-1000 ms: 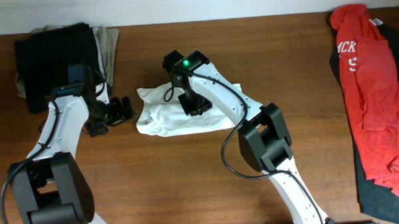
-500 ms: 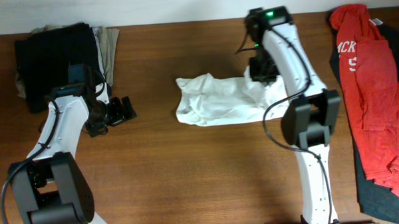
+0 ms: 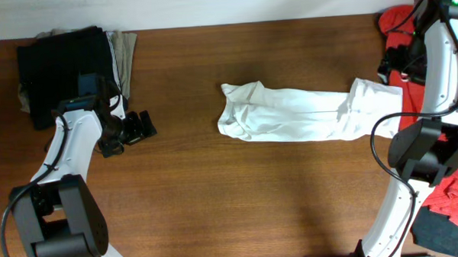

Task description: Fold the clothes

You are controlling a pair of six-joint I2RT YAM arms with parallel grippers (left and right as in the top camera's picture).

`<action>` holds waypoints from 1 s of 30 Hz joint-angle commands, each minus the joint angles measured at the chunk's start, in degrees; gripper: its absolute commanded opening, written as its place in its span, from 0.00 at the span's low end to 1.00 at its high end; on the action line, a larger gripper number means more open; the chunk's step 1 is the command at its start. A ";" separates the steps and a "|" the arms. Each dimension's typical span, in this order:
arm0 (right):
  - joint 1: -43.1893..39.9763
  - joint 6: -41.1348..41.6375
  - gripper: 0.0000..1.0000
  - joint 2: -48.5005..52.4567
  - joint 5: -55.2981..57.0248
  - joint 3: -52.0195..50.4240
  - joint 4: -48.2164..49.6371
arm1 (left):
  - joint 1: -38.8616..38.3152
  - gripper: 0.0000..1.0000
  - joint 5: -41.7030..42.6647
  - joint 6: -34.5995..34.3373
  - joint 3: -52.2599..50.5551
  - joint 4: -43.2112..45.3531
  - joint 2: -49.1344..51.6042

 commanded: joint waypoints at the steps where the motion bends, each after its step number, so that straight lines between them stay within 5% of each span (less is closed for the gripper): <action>1: 0.37 0.48 0.99 0.00 -1.73 -0.28 -0.39 | -0.28 0.99 4.70 4.00 0.44 0.24 -1.14; 3: 0.37 0.46 0.99 0.00 -5.40 -0.28 -0.20 | -2.36 0.99 11.78 10.80 0.46 1.62 -1.14; 7: 0.79 0.22 0.99 0.00 -14.01 -0.28 -0.20 | -11.50 0.99 14.67 11.32 0.46 9.11 -1.11; 13: 3.45 -5.57 0.99 0.02 -15.61 -0.28 0.39 | -26.14 0.98 10.56 2.27 0.46 24.00 0.94; 16: 3.45 -5.57 0.99 0.02 -15.63 -0.28 0.48 | -29.75 0.90 6.03 -1.70 0.46 29.05 4.59; 18: 3.67 -5.60 0.99 0.04 -15.61 -0.28 0.48 | -31.26 0.68 7.10 -1.68 0.46 33.55 6.47; 20: 4.09 -5.60 0.99 0.11 -15.58 -0.39 0.46 | -33.18 0.13 7.08 -1.68 0.46 39.69 8.07; 21: 4.17 -5.60 0.99 0.13 -15.58 -0.39 0.44 | -33.59 0.04 7.08 -1.70 0.46 41.05 8.13; 30: 6.86 -5.60 0.99 0.55 -15.61 -0.39 1.05 | -35.71 0.01 4.94 -3.85 0.46 47.71 11.43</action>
